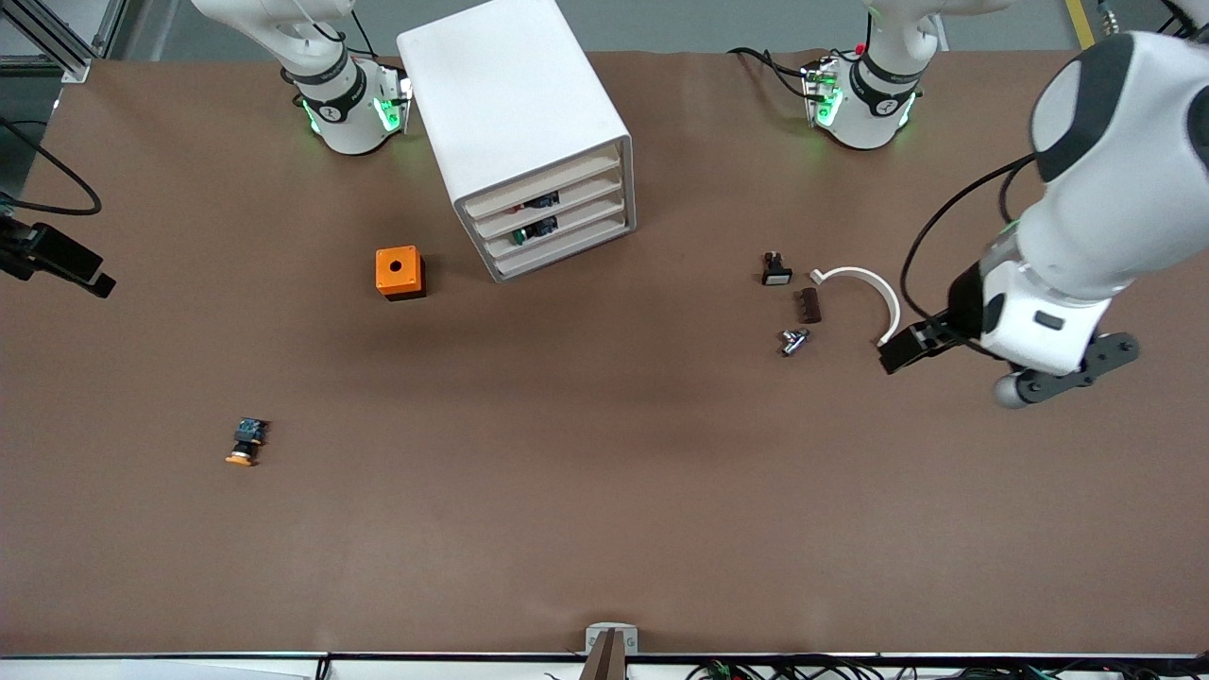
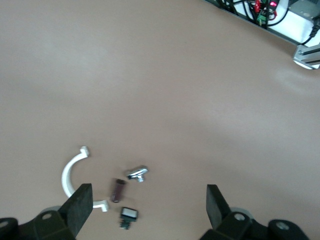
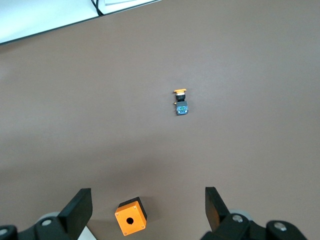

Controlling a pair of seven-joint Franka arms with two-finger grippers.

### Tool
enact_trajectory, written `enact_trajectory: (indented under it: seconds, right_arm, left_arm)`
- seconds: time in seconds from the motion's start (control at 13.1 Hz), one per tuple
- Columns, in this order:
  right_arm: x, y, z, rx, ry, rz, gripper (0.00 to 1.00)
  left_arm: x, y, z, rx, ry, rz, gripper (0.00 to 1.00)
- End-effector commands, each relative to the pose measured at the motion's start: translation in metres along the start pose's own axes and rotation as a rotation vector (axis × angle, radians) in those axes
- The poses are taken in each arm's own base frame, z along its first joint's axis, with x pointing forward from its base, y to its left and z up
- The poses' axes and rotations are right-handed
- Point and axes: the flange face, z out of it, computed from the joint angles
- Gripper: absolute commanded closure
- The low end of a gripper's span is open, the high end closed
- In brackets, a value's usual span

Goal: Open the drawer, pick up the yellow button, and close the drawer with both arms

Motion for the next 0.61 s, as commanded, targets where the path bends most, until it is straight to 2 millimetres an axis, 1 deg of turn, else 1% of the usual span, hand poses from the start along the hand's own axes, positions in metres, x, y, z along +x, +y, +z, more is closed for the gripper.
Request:
enact_trajectory:
  seconds: [0.0,0.08,0.15,0.23,0.46,0.53]
  right_arm:
    - [-0.009,0.001,-0.004,-0.013,-0.007,0.015,0.0]
    - [-0.01,0.004,-0.009,-0.01,0.004,0.018,0.0]
    - [-0.011,0.005,-0.01,-0.01,0.005,0.02,0.0]
    - [-0.01,0.004,-0.009,-0.011,0.004,0.018,0.0]
    - [-0.012,0.005,-0.011,-0.025,-0.009,-0.023,0.0]
    - [-0.013,0.007,-0.011,-0.061,-0.011,-0.056,0.0]
  left_arm:
    - [-0.006,-0.033,-0.024,0.049,-0.017,0.055,0.0]
    - [-0.007,-0.048,-0.03,0.054,-0.039,0.054,0.0]
    - [-0.007,-0.055,-0.033,0.061,-0.051,0.059,0.0]
    - [-0.008,-0.058,-0.037,0.062,-0.049,0.083,0.0]
    - [-0.007,-0.081,-0.051,0.064,-0.055,0.161,0.0]
    - [-0.009,-0.084,-0.055,0.064,-0.051,0.181,0.0]
